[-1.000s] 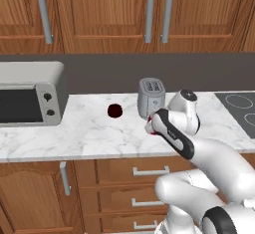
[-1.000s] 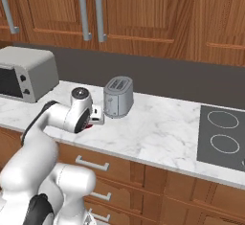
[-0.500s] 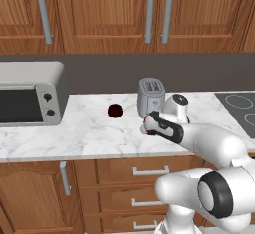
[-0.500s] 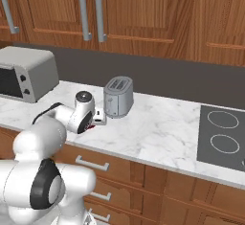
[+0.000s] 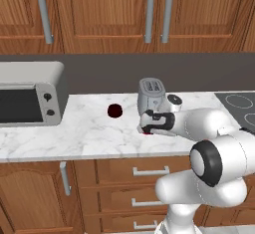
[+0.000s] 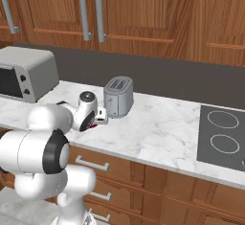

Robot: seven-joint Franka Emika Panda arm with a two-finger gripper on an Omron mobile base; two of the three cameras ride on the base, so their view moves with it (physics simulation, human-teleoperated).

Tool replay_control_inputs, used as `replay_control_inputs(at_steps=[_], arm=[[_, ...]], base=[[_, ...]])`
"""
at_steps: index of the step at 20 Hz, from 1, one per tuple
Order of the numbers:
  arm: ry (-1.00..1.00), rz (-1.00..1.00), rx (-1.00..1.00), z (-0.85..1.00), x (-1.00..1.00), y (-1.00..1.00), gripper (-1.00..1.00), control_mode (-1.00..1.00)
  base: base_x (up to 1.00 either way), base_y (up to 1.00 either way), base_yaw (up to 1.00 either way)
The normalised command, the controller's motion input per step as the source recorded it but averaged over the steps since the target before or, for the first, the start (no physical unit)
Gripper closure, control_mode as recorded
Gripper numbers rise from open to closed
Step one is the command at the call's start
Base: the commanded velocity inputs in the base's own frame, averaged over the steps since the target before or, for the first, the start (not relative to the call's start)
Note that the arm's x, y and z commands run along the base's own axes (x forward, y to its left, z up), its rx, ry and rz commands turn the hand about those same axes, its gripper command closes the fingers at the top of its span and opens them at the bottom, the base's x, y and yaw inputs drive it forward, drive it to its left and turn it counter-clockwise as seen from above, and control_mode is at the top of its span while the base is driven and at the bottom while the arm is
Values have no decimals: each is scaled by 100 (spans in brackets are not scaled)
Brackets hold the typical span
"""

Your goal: Clear the mugs and bowl far away from the sink.

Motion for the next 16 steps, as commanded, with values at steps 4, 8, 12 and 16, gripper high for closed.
replay_control_inputs(at_steps=[4,8,12,16], arm=[[1,0,0,-19,18,1,100,-100],[0,0,0,-21,16,1,100,-100],[0,0,0,-23,11,1,100,-100],[1,0,0,-24,8,1,100,-100]], base=[[0,0,0],[0,0,0],[0,0,0],[0,0,0]])
